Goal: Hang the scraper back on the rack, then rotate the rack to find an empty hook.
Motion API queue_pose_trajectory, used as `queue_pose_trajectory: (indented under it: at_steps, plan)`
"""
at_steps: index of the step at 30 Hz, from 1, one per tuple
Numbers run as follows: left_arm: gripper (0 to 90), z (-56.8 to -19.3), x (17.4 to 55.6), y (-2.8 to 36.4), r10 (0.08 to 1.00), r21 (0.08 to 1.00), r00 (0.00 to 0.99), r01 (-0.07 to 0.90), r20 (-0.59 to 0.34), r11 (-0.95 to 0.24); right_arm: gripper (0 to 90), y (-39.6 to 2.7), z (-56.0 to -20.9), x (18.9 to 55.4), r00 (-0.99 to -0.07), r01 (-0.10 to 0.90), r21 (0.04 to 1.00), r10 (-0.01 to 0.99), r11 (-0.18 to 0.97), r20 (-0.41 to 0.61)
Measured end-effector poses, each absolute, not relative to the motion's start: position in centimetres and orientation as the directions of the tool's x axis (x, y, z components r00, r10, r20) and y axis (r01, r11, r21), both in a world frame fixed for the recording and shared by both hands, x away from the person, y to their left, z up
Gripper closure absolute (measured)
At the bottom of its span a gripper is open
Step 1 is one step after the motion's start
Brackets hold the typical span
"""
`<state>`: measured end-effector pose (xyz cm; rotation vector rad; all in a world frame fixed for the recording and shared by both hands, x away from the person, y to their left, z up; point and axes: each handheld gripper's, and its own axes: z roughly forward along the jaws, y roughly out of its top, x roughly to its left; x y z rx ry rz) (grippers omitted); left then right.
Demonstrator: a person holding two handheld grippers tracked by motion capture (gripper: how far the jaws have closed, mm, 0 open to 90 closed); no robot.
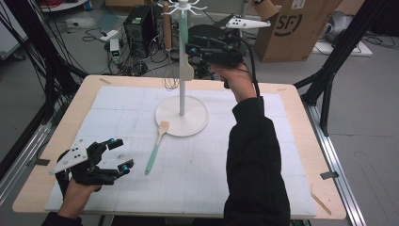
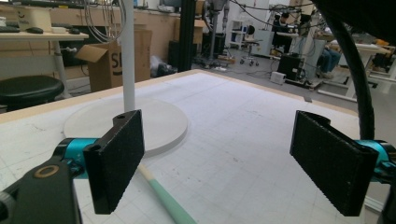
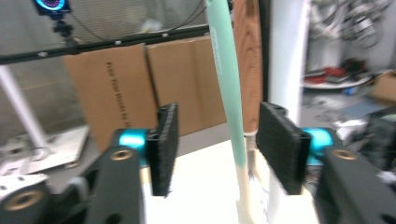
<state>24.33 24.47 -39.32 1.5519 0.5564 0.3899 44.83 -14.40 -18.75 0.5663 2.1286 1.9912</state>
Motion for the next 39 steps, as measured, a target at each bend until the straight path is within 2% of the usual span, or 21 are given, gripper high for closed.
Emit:
queue_pose_trajectory:
  at_steps: [10,21,39]
  plan:
    - [17.1,-39.0,24.4,24.9,0.558,0.994,0.824,0.103,-0.096,0.018,35.8,-18.0,-21.0,41.4,-0.88,0.099,0.987,0.473,0.122,0.03]
    - [17.1,-38.7,24.2,24.5,0.545,0.995,0.833,0.1,-0.097,0.023,34.8,-23.2,-23.5,38.2,-0.864,0.099,0.992,0.5,0.076,0.048]
    - [17.1,-38.4,24.0,24.5,0.546,0.995,0.832,0.091,-0.098,0.04,34.2,-23.2,-22.7,37.8,-0.864,0.058,0.996,0.503,0.067,0.016]
